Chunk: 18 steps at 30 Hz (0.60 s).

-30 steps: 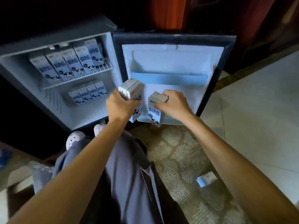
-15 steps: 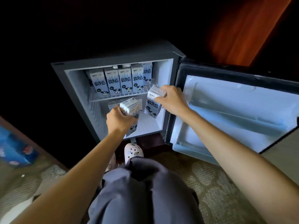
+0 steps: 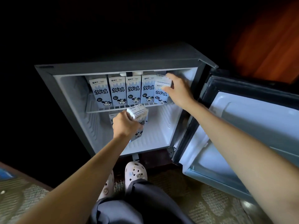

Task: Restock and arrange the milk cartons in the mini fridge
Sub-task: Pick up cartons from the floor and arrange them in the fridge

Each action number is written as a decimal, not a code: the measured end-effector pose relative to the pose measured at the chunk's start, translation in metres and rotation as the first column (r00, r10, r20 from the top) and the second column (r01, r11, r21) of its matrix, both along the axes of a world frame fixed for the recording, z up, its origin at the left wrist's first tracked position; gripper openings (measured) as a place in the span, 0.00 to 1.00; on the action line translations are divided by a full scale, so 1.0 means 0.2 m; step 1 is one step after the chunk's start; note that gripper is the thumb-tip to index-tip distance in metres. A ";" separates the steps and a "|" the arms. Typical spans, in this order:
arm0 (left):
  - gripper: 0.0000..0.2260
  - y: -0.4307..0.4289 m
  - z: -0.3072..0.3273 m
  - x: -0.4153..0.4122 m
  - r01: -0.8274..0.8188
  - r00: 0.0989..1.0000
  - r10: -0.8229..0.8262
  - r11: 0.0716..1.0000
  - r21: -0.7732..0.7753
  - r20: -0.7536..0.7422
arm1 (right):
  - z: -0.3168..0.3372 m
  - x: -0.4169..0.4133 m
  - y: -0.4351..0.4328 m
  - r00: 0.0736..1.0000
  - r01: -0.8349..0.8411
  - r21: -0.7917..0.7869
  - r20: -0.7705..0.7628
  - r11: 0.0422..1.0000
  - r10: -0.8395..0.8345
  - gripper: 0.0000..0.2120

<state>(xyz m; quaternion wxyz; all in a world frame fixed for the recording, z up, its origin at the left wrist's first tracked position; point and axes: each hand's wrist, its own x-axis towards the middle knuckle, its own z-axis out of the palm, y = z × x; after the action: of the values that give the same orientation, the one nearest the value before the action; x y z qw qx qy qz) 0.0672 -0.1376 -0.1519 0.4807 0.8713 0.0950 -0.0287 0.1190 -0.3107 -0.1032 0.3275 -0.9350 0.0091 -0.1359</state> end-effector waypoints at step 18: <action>0.19 -0.02 -0.07 0.11 0.000 0.999 0.001 1.000 -0.018 0.054 | -0.27 0.13 0.09 0.965 0.250 0.251 -0.144 0.935 -0.219 0.12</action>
<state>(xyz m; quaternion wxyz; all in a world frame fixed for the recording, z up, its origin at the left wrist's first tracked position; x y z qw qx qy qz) 0.0894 -0.1420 -0.1668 0.4911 0.8672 0.0821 -0.0058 0.1443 -0.2936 -0.1569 0.4309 -0.8807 0.1576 -0.1180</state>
